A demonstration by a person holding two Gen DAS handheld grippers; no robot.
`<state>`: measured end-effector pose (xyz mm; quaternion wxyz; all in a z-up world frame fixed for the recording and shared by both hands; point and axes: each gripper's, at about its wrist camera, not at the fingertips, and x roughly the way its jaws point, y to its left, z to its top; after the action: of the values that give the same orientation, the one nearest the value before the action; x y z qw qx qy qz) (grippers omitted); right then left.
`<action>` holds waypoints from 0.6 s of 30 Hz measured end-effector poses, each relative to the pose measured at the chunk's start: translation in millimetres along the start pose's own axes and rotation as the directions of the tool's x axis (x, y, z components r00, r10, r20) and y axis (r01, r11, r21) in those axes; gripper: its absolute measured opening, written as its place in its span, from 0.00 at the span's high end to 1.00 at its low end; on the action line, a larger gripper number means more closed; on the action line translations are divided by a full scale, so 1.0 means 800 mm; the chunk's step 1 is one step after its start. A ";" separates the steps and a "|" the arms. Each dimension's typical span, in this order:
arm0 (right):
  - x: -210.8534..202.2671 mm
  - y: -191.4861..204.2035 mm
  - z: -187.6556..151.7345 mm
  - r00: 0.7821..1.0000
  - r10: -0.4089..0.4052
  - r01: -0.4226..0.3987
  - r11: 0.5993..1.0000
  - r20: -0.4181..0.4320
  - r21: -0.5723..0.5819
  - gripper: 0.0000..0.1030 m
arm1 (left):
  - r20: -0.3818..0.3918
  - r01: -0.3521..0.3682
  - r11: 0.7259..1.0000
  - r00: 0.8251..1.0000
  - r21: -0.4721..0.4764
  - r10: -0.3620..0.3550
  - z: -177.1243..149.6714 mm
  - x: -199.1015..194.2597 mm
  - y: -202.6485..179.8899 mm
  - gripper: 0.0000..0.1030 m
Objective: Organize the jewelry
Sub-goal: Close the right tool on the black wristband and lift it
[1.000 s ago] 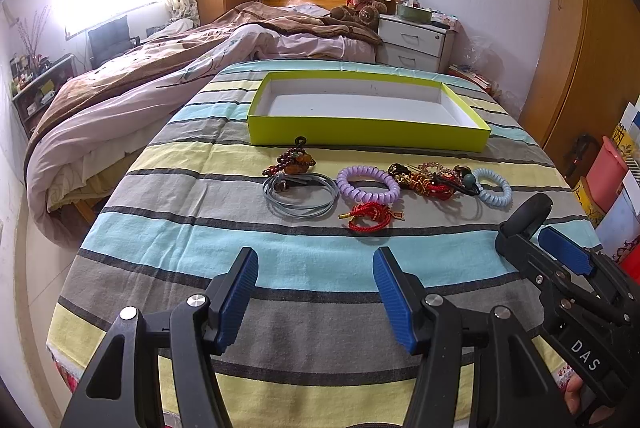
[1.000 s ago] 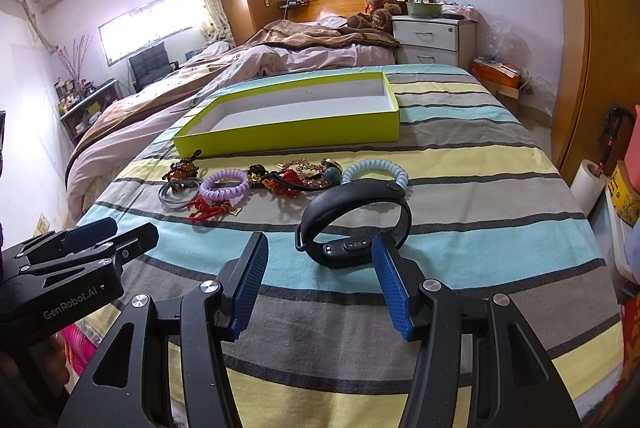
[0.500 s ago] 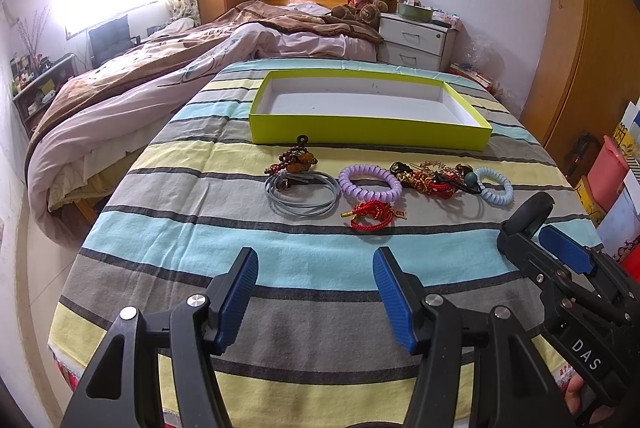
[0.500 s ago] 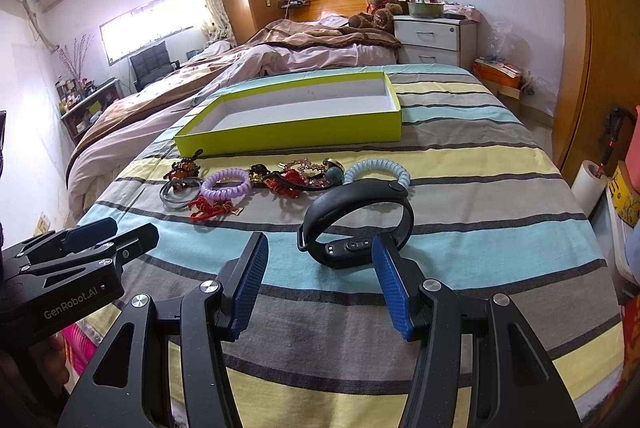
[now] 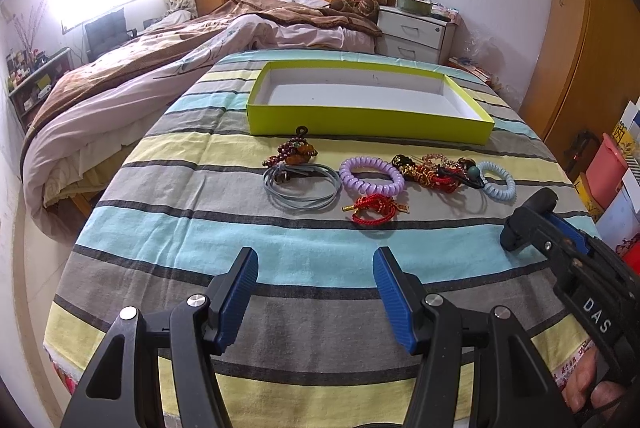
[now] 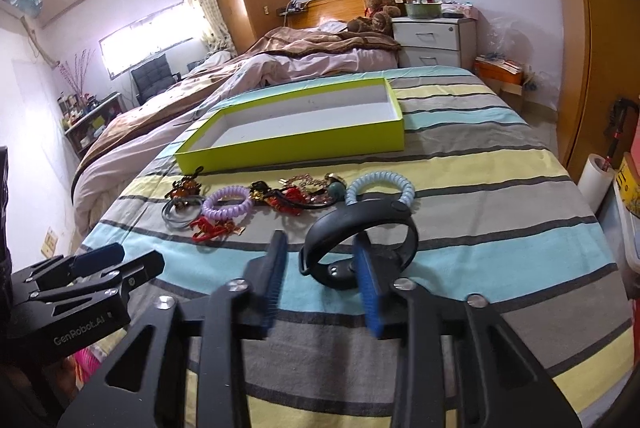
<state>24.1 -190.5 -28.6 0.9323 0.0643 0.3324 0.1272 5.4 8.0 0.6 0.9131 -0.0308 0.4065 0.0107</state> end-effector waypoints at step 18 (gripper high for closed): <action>-0.012 -0.024 0.012 0.998 -0.012 0.009 0.999 0.066 0.043 0.87 | -0.019 0.156 0.981 0.987 -0.112 -0.159 0.014 0.011 0.049 0.43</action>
<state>26.6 -211.9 -19.4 0.9419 0.0864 0.3041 0.1130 17.6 47.4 -0.6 0.9023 -0.1133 0.4141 -0.0395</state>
